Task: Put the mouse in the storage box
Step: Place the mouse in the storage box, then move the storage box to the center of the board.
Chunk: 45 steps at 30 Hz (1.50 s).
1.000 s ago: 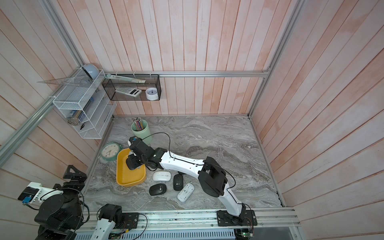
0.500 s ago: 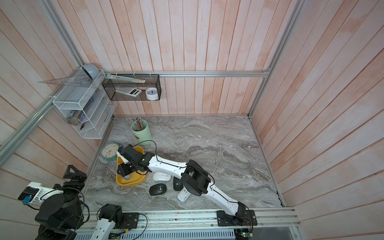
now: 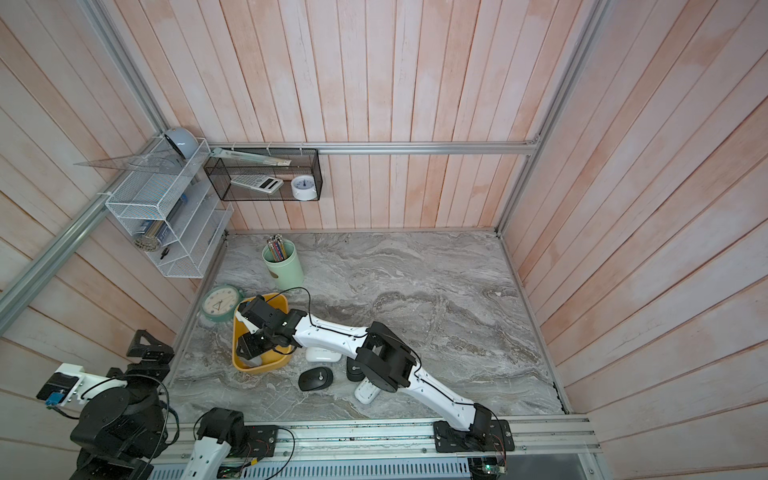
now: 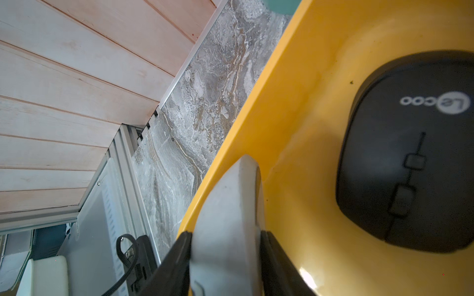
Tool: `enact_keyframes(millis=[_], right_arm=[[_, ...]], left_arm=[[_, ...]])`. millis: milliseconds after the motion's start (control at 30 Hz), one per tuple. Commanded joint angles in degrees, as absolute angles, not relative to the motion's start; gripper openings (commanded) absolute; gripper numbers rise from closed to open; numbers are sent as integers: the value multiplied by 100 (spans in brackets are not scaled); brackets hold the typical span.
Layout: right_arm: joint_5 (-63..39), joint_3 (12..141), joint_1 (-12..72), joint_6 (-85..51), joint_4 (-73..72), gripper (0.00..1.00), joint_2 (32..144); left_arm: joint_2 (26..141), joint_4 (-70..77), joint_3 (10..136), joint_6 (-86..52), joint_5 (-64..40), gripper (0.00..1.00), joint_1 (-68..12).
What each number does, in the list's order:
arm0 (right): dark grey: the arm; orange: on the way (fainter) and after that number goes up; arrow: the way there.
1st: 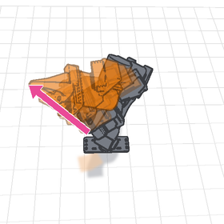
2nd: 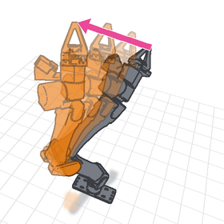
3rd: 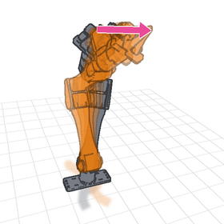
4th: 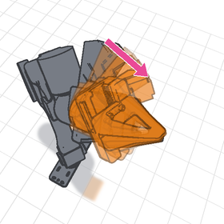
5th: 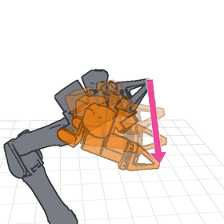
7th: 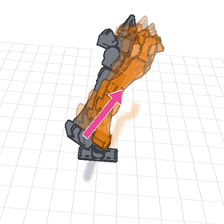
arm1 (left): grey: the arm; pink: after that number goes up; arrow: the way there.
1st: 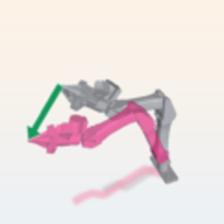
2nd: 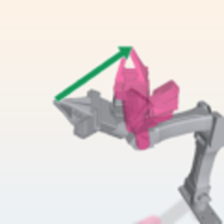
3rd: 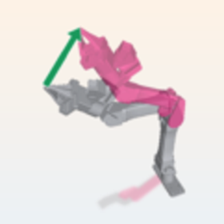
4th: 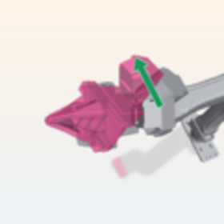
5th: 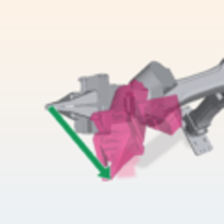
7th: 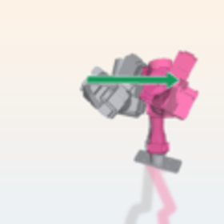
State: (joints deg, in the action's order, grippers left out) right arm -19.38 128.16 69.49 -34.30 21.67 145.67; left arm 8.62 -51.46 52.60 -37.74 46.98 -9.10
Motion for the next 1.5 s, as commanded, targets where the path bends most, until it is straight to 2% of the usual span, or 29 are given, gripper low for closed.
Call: enact_keyframes(millis=[0,300,533,933,1467], right_arm=[[-1960,13018,6939,-3522,2368,12,14772],[-1662,12774,6776,-3708,2566,48,14605],[-1410,12604,6672,-3749,2739,67,14473],[-445,12379,6653,-3376,3277,80,13907],[286,11206,6349,-3464,3496,81,13207]], left_arm=[[938,-5194,5260,-3771,4772,100,-888],[964,-5165,5246,-3769,4757,100,-888],[1001,-5150,5239,-3762,4740,100,-888],[1056,-5150,5239,-3757,4731,100,-888],[1436,-5044,5169,-3738,4261,100,-888]])
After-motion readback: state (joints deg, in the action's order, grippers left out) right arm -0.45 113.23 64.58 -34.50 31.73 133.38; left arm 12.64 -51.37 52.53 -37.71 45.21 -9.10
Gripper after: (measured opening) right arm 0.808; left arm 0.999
